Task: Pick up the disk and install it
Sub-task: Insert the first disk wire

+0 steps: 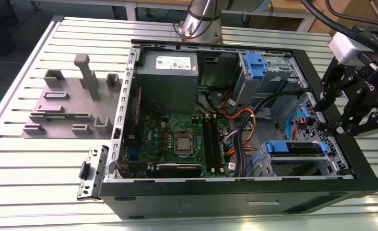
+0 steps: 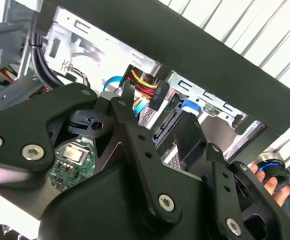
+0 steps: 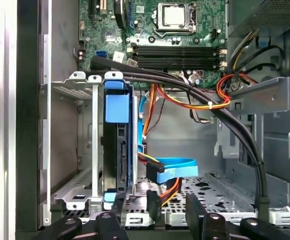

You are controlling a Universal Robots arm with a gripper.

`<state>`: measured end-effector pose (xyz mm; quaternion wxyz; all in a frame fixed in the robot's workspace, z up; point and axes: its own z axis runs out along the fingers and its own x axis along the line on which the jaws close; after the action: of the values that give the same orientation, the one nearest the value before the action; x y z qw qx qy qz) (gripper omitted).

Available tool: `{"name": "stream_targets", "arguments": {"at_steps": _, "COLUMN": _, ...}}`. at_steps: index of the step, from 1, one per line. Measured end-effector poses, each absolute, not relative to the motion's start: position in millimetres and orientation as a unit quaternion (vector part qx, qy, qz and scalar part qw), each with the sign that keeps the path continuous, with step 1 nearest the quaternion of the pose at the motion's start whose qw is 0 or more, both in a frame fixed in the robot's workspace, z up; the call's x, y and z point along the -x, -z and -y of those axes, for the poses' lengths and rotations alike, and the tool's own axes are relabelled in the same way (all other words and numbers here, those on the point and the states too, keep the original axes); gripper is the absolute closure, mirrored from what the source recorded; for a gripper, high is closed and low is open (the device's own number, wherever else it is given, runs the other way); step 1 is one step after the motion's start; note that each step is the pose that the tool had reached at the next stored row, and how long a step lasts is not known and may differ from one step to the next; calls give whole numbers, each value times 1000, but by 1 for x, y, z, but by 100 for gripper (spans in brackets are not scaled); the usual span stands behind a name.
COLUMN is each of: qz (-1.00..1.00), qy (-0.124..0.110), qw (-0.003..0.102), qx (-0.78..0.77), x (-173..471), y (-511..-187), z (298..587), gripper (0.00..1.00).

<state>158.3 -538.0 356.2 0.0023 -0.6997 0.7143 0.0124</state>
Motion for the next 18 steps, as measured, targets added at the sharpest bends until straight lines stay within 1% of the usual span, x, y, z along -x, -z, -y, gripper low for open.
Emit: {"name": "stream_targets", "arguments": {"at_steps": 18, "qz": -713, "qy": -8, "qw": -2, "qx": 701, "x": -159, "y": -343, "z": 540, "gripper": 41}}
